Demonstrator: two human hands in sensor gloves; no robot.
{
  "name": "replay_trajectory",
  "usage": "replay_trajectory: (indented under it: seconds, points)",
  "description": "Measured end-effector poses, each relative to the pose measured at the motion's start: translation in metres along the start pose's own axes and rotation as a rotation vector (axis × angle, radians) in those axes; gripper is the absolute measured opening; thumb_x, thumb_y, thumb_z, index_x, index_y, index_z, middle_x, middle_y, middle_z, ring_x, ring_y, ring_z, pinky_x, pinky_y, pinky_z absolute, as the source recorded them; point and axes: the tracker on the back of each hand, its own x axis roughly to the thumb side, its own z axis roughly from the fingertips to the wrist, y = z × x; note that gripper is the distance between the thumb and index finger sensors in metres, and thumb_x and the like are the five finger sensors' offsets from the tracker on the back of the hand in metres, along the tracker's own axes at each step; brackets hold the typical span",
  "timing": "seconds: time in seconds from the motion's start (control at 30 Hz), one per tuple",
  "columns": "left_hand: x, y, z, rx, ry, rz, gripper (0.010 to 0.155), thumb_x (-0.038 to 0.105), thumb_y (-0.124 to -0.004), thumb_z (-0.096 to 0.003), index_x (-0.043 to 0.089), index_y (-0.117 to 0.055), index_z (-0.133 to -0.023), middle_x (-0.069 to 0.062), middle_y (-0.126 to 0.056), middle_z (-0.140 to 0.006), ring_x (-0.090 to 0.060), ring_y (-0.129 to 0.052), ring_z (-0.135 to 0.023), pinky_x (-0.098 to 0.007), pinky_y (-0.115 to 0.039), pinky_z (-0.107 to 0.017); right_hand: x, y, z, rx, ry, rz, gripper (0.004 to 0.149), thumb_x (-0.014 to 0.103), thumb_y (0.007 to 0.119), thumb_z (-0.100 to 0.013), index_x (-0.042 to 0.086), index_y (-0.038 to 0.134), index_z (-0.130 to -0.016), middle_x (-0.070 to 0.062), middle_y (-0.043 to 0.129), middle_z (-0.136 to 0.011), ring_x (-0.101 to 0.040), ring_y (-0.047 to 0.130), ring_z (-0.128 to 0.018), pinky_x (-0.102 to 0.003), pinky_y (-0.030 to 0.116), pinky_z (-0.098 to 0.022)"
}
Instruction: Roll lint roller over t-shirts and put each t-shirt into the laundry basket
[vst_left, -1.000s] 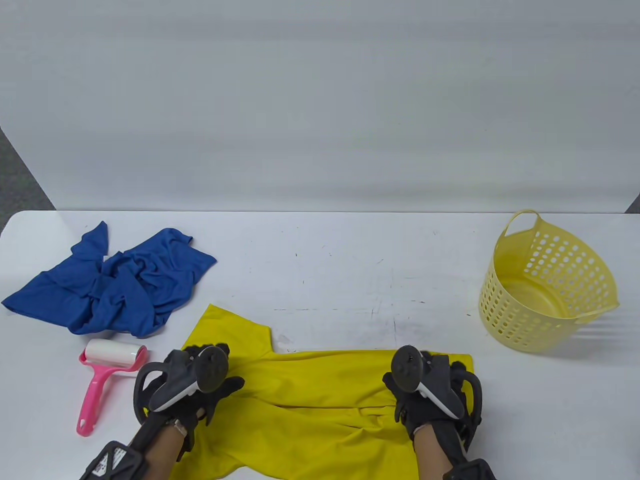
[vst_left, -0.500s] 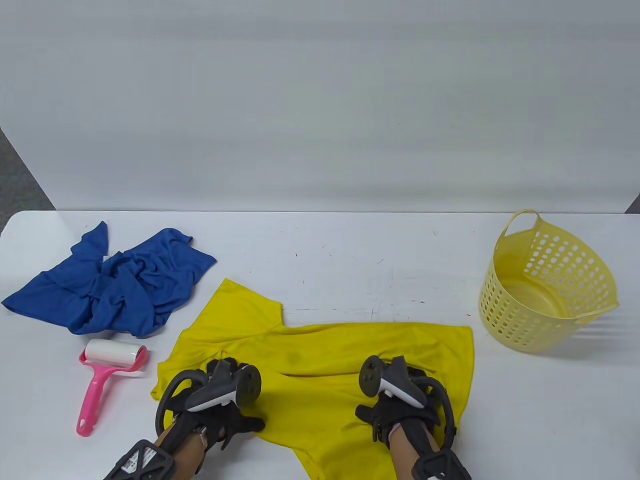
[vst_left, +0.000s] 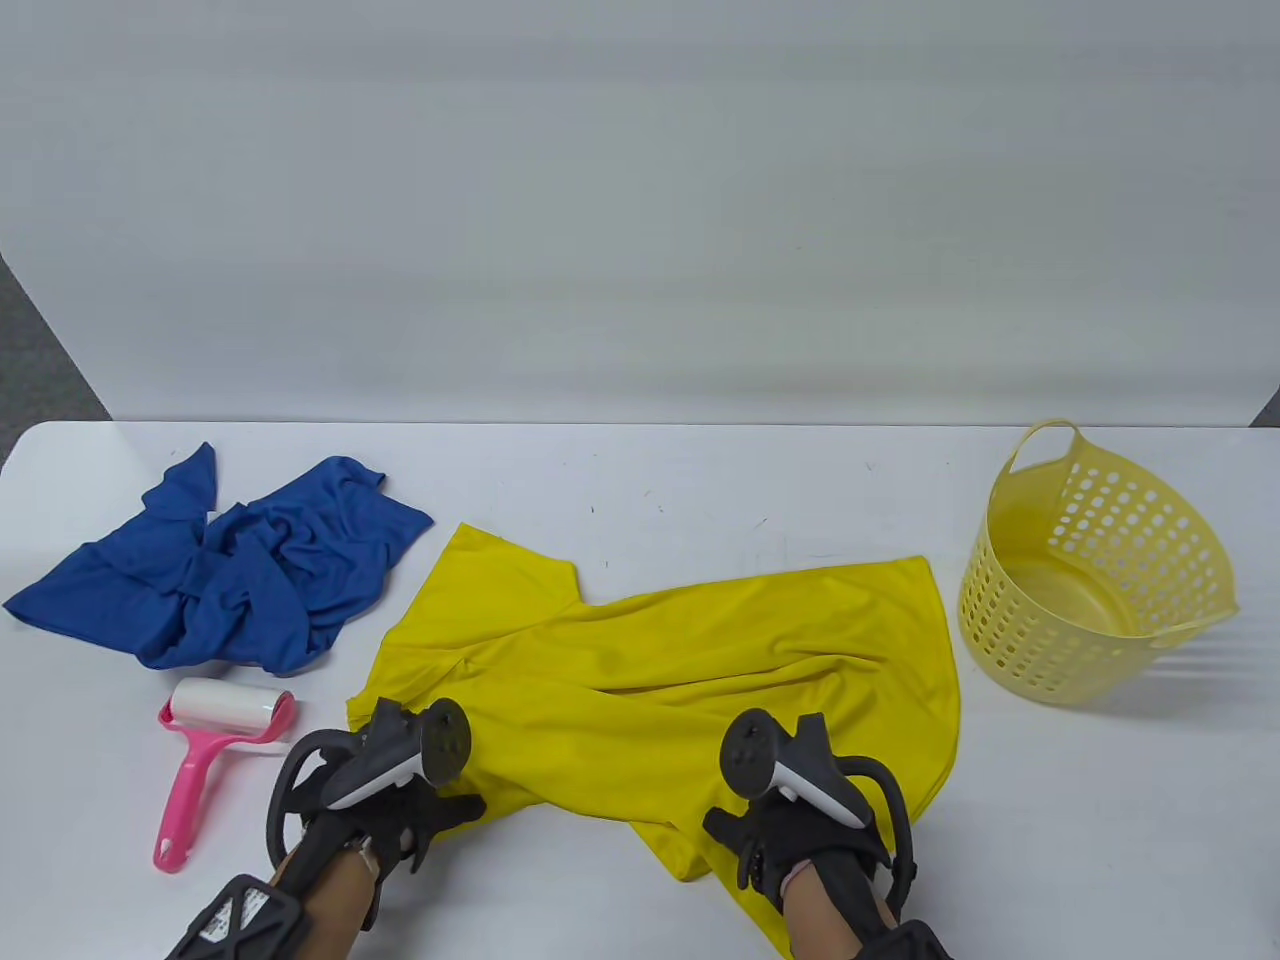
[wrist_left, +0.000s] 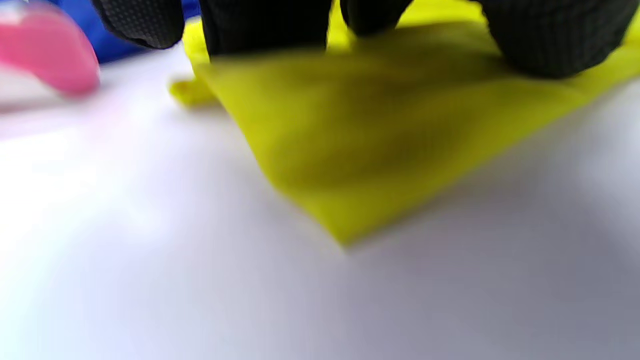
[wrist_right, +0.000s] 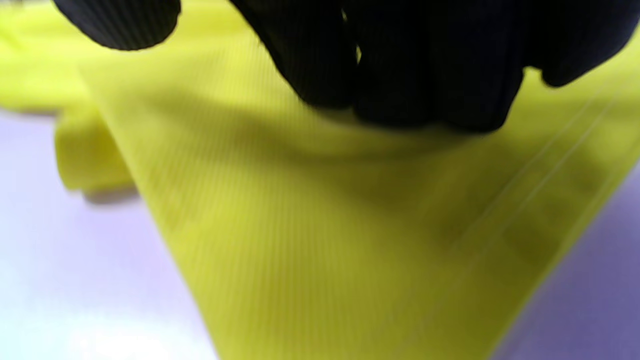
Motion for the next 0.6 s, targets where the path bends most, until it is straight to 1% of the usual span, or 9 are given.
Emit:
replay_trajectory:
  seconds: [0.03,0.07,0.13,0.2,0.3,0.37,0.47,0.53,0.6]
  points:
    - [0.001,-0.001,-0.002,0.02,0.013,-0.039,0.092,0.072,-0.067,-0.0423,0.031,-0.026,-0.114,-0.019,-0.034,-0.121,-0.049,-0.046,-0.112,-0.071,-0.05,-0.075,0.002,0.0,0.0,-0.014,-0.015,0.011,0.077,0.059,0.065,-0.043,-0.005,0.076,-0.085,-0.035,0.085,-0.081,-0.06,0.09,-0.063,-0.074,0.071,-0.044]
    - [0.002,0.0,-0.004,0.041,0.016,-0.064,0.092,0.073,-0.064,-0.0422,0.03,-0.026,-0.114,-0.019,-0.035,-0.122,-0.049,-0.047,-0.113,-0.07,-0.05,-0.076,0.003,0.003,-0.002,0.011,-0.038,-0.003,0.081,0.06,0.065,-0.043,-0.006,0.068,-0.089,-0.037,0.076,-0.087,-0.064,0.081,-0.07,-0.076,0.068,-0.045]
    - [0.001,0.001,-0.009,0.041,0.018,-0.026,0.092,0.073,-0.064,-0.0429,0.03,-0.026,-0.115,-0.019,-0.035,-0.122,-0.049,-0.046,-0.113,-0.07,-0.048,-0.077,0.001,0.016,-0.015,0.079,-0.031,-0.018,0.088,0.061,0.066,-0.042,-0.007,0.045,-0.094,-0.039,0.045,-0.095,-0.069,0.055,-0.079,-0.08,0.061,-0.047]
    - [-0.001,0.001,-0.016,0.038,0.022,0.023,0.092,0.073,-0.063,-0.0437,0.03,-0.023,-0.115,-0.018,-0.03,-0.122,-0.049,-0.039,-0.114,-0.07,-0.045,-0.078,-0.008,0.023,-0.03,0.099,0.008,0.003,0.092,0.061,0.065,-0.042,-0.002,0.023,-0.095,-0.035,0.021,-0.096,-0.067,0.031,-0.084,-0.083,0.048,-0.052]
    - [-0.007,0.002,-0.025,0.054,0.034,0.072,0.092,0.073,-0.061,-0.0445,0.031,-0.019,-0.114,-0.016,-0.025,-0.123,-0.047,-0.033,-0.115,-0.07,-0.042,-0.078,-0.03,0.022,-0.048,0.121,0.037,-0.067,0.099,0.066,0.064,-0.037,0.008,0.008,-0.093,-0.027,0.003,-0.097,-0.06,0.01,-0.087,-0.085,0.03,-0.054]
    - [-0.014,0.004,-0.029,0.074,0.031,0.145,0.094,0.071,-0.064,-0.0452,0.029,-0.015,-0.114,-0.014,-0.026,-0.123,-0.045,-0.032,-0.115,-0.069,-0.042,-0.079,-0.045,0.015,-0.054,0.005,0.009,-0.144,0.086,0.058,0.066,-0.042,0.013,0.018,-0.097,-0.022,0.01,-0.101,-0.056,0.014,-0.091,-0.083,0.027,-0.056]
    - [-0.02,0.009,-0.019,0.11,-0.039,0.204,0.097,0.071,-0.069,-0.0438,0.031,-0.015,-0.114,-0.014,-0.024,-0.124,-0.046,-0.035,-0.116,-0.072,-0.038,-0.079,-0.056,0.009,-0.05,-0.156,0.004,-0.144,0.063,0.044,0.068,-0.047,0.017,0.041,-0.097,-0.017,0.033,-0.104,-0.05,0.035,-0.093,-0.077,0.04,-0.059]
    - [-0.021,0.011,-0.009,0.131,-0.169,0.213,0.097,0.07,-0.075,-0.0408,0.034,-0.023,-0.114,-0.011,-0.019,-0.125,-0.044,-0.025,-0.118,-0.073,-0.031,-0.08,-0.061,0.001,-0.039,-0.353,0.038,-0.09,0.048,0.036,0.071,-0.046,0.017,0.066,-0.09,-0.018,0.063,-0.099,-0.05,0.065,-0.086,-0.071,0.056,-0.056]
    - [-0.017,0.008,-0.005,0.109,-0.144,0.095,0.09,0.067,-0.081,-0.0395,0.037,-0.038,-0.113,-0.01,-0.034,-0.126,-0.045,-0.034,-0.118,-0.074,-0.033,-0.079,-0.062,-0.006,-0.03,-0.412,0.029,-0.075,0.044,0.034,0.072,-0.045,0.015,0.077,-0.085,-0.018,0.08,-0.091,-0.048,0.08,-0.079,-0.068,0.061,-0.055]
